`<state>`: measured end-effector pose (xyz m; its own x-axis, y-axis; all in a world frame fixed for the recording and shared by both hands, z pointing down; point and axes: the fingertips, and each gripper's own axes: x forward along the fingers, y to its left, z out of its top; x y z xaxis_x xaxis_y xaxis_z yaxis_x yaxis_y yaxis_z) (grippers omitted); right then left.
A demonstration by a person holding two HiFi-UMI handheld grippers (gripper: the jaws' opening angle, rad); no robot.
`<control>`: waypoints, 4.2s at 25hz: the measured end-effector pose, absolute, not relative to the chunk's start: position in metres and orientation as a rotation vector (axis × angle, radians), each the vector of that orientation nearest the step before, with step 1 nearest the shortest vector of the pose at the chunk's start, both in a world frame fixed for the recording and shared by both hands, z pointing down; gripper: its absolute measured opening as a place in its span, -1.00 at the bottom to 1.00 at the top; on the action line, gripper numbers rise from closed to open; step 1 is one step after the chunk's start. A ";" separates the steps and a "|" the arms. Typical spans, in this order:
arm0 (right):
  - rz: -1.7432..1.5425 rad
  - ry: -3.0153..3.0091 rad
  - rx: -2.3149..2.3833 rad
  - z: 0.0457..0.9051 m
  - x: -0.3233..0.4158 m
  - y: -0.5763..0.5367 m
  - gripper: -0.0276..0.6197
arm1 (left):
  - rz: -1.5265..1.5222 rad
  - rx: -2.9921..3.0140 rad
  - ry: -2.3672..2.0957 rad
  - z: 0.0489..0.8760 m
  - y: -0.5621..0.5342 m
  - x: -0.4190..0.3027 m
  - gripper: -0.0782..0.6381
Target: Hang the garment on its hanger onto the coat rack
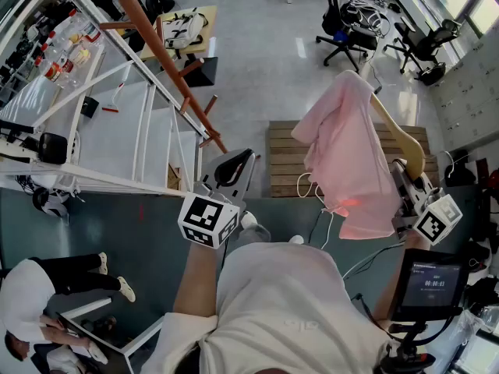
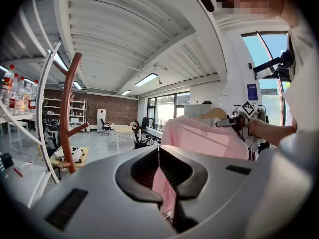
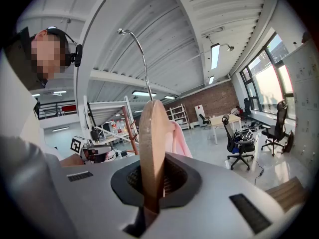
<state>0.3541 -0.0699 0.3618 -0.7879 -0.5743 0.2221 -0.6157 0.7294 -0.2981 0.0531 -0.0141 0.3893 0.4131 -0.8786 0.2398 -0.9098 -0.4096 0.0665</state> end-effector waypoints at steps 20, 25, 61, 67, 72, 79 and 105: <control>0.604 -2.888 0.845 0.369 0.159 -0.203 -0.90 | 0.228 2.391 -1.673 0.394 -0.084 -0.095 -0.76; 0.569 -2.903 0.734 0.366 0.128 -0.228 -0.90 | 0.234 2.349 -1.751 0.386 -0.088 -0.103 -0.76; 0.299 -2.926 0.099 0.330 -0.075 -0.340 -0.90 | 0.261 1.739 -2.341 0.372 0.015 -0.169 -0.76; 0.237 -2.900 0.023 0.331 -0.127 -0.346 -0.90 | 0.245 1.647 -2.391 0.377 0.031 -0.182 -0.76; 0.197 -2.878 -0.046 0.326 -0.158 -0.339 -0.90 | 0.243 1.599 -2.417 0.375 0.044 -0.179 -0.76; 0.177 -2.845 -0.114 0.331 -0.190 -0.329 -0.90 | 0.221 1.547 -2.439 0.377 0.056 -0.172 -0.76; 0.052 -2.671 -0.332 0.397 -0.273 -0.282 -0.90 | 0.181 1.390 -2.496 0.397 0.085 -0.192 -0.76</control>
